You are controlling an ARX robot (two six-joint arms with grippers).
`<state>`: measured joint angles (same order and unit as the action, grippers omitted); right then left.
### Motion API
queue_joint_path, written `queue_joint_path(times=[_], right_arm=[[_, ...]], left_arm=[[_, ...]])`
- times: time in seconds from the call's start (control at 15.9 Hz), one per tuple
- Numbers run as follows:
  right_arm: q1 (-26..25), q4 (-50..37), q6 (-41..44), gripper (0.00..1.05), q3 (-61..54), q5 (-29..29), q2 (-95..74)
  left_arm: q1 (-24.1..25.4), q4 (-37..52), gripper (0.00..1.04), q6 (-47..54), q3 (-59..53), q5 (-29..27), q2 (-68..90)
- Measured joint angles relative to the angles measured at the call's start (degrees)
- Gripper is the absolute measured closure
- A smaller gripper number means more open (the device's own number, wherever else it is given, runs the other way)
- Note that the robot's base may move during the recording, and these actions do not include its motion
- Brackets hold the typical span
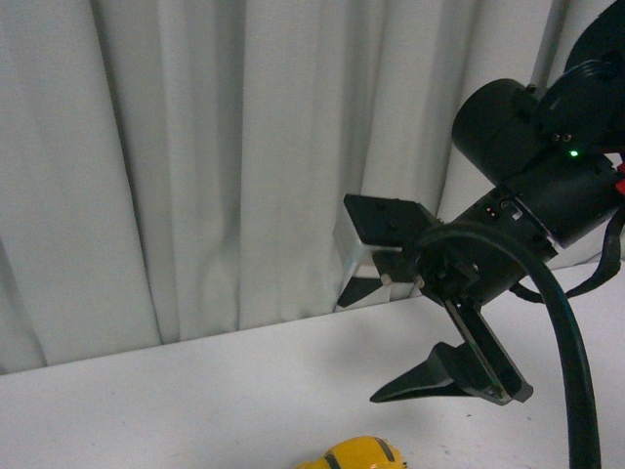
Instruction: Wind up and store yellow beetle toy
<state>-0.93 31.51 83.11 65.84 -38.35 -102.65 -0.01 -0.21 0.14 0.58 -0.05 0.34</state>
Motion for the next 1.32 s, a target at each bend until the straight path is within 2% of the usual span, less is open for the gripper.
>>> queue_joint_path(times=[0.13, 0.38, 0.63, 1.07, 1.32], right_arm=[[2.36, 7.32, 10.12, 0.07, 4.63, 4.76, -4.2], [5.73, 10.93, 15.32, 0.07, 7.89, 11.06, -9.99], [7.32, 9.31, 14.6, 0.07, 8.17, 15.67, -14.43], [8.83, 6.49, 6.23, 0.07, 8.46, 18.53, -18.16], [9.31, 5.09, 5.16, 0.07, 8.46, 20.48, -19.91]], left_arm=[[0.0, 0.02, 0.07, 0.0, 0.0, 0.0, 0.0], [0.0, 0.0, 0.07, 0.0, 0.0, -0.02, 0.0], [0.0, 0.02, 0.07, 0.02, 0.0, 0.0, 0.0], [0.0, 0.02, 0.07, 0.0, 0.0, 0.0, 0.0], [0.0, 0.02, 0.07, 0.02, 0.0, 0.0, 0.0]])
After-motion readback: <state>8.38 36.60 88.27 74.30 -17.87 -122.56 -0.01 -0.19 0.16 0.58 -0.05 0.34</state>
